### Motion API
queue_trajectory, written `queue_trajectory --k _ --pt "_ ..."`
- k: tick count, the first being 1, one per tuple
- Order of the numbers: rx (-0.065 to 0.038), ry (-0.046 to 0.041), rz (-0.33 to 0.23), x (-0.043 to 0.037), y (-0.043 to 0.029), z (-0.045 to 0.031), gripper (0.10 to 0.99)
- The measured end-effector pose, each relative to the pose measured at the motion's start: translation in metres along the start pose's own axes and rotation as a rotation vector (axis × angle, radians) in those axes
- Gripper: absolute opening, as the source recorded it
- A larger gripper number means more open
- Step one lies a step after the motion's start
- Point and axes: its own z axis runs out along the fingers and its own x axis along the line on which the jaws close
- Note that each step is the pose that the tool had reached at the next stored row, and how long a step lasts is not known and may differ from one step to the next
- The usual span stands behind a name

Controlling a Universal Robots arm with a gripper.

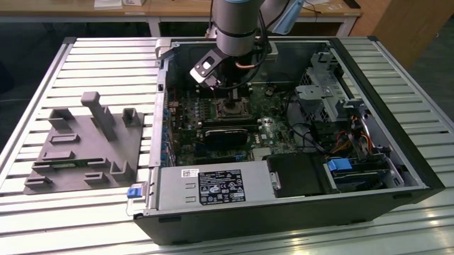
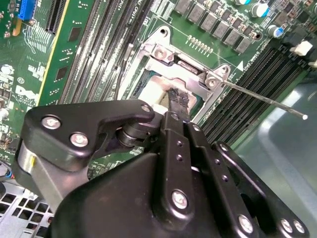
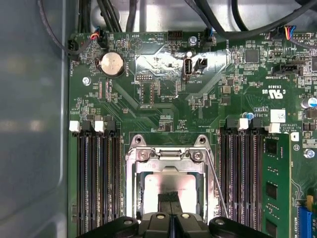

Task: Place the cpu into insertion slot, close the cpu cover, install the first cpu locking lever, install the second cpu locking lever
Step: 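Close the cpu cover, then install the first cpu locking lever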

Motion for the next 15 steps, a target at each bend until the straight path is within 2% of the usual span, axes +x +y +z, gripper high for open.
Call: queue_trajectory --k 8,15 --pt "0.000 -0.0002 0.000 0.0001 0.0002 -0.0004 0.106" --pt "0.000 -0.0001 0.000 0.0002 0.0002 -0.0054 0.106"
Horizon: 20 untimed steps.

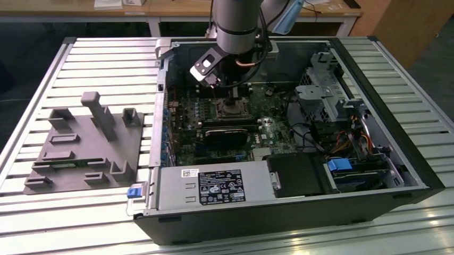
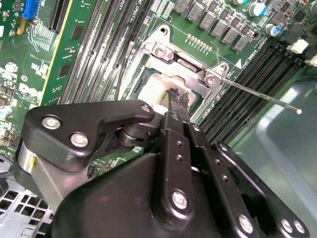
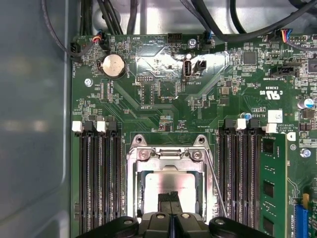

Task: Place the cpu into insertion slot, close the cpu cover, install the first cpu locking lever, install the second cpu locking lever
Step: 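Install the first cpu locking lever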

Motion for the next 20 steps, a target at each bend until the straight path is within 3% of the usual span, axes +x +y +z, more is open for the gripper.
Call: queue_trajectory --k 8,20 --pt "0.000 -0.0011 0.000 0.0003 0.0002 -0.0100 0.106" --pt "0.000 -0.0047 0.000 0.0015 0.0008 -0.0447 0.106"
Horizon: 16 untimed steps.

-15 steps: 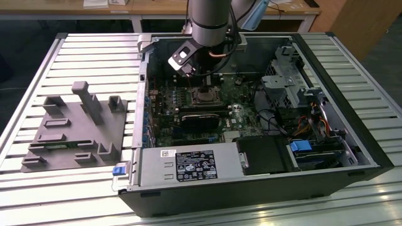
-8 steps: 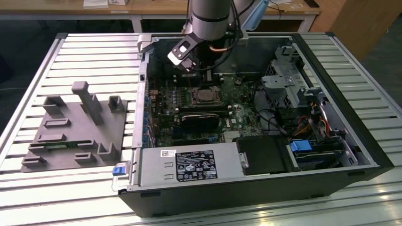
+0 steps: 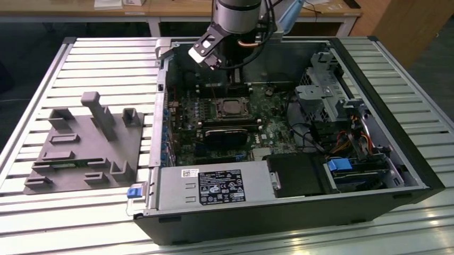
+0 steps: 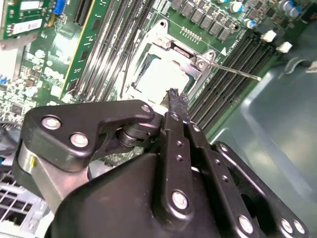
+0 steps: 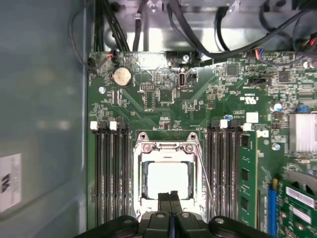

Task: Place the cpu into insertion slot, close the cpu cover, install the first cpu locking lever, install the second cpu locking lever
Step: 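Install the first cpu locking lever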

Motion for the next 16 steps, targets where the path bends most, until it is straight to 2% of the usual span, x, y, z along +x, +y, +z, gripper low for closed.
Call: queue_trajectory --k 10,16 --pt "0.000 -0.0010 0.000 0.0006 0.0004 -0.0231 0.106" --pt "0.000 -0.0010 -0.020 0.0007 0.0004 -0.0246 0.106"
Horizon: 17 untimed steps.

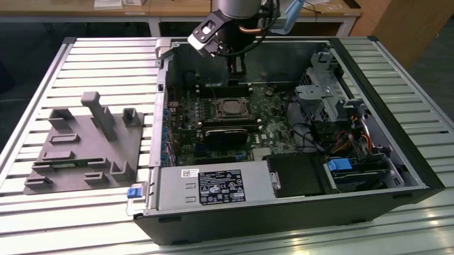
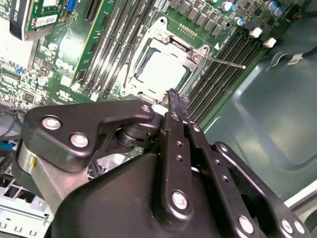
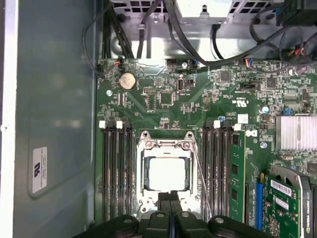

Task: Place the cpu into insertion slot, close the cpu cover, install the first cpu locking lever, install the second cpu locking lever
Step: 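Install the first cpu locking lever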

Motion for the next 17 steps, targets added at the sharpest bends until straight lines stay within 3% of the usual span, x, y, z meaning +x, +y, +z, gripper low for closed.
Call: queue_trajectory --k 5,17 --pt "0.001 0.0006 -0.047 0.0000 0.0000 -0.0001 0.106" --pt "0.003 0.0015 -0.094 0.0000 0.0000 -0.0001 0.106"
